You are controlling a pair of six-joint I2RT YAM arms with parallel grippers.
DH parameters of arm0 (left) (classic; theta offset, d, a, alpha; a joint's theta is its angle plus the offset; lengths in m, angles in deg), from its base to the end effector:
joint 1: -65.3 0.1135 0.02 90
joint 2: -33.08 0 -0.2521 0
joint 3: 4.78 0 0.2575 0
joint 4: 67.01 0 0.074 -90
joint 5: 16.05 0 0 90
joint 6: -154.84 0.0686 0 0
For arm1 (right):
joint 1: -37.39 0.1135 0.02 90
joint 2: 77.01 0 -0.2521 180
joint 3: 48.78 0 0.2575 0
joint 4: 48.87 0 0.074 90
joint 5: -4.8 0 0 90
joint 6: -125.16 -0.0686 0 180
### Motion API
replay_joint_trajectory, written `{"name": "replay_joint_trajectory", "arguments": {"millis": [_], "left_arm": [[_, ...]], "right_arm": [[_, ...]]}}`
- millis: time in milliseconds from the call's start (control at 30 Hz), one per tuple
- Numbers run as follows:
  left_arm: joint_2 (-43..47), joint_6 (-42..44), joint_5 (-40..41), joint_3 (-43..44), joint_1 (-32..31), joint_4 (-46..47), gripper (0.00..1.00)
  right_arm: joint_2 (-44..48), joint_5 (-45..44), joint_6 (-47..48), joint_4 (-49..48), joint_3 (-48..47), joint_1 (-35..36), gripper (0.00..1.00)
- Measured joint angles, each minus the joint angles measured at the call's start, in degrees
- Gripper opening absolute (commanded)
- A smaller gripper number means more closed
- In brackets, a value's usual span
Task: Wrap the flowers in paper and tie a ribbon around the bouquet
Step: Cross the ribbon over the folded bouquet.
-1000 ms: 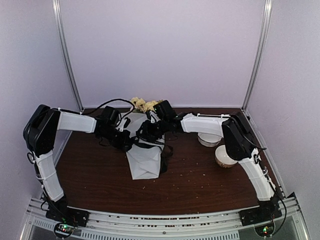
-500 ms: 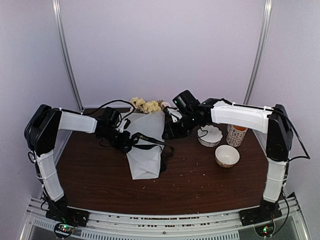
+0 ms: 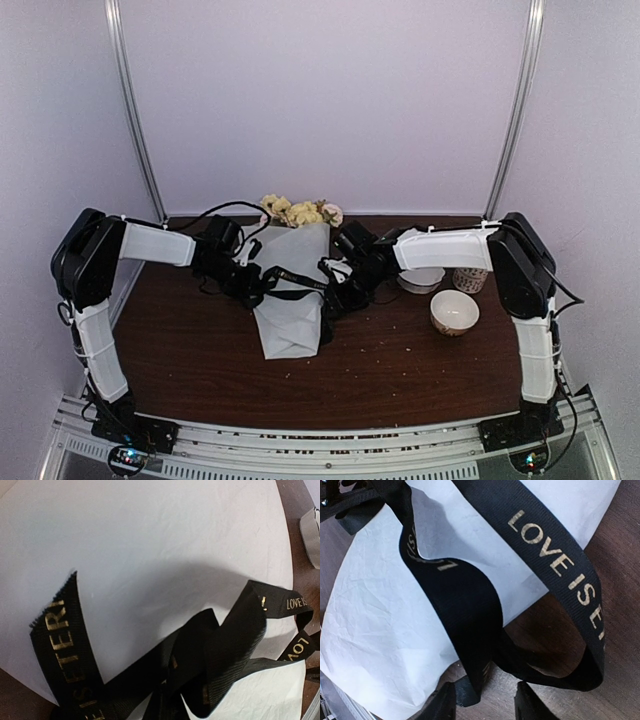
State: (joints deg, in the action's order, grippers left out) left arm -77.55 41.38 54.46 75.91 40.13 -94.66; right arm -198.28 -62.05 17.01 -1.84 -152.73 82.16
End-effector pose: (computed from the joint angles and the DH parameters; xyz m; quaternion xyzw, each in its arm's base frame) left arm 0.3580 -0.1935 0.1038 0.0614 0.9456 -0.2614 0.1837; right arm 0.3048 0.3403 0.1287 -0.2633 0.9193 0.2804 0.0834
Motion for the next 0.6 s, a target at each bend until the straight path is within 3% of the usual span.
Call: {"name": "replay_joint_trajectory", "arguments": {"millis": [100, 400, 600], "left_arm": [[0.0, 0.0, 0.0, 0.0, 0.0, -0.1, 0.00], [0.0, 1.0, 0.2, 0.1, 0.0, -0.7, 0.00], [0.2, 1.3, 0.5, 0.1, 0.0, -0.6, 0.00]], "right_arm": [[-0.6, 0.9, -0.2, -0.6, -0.7, 0.0, 0.01], [-0.2, -0.5, 0.4, 1.7, -3.4, -0.6, 0.00], [0.7, 7.3, -1.9, -0.8, -13.0, -1.0, 0.00]]}}
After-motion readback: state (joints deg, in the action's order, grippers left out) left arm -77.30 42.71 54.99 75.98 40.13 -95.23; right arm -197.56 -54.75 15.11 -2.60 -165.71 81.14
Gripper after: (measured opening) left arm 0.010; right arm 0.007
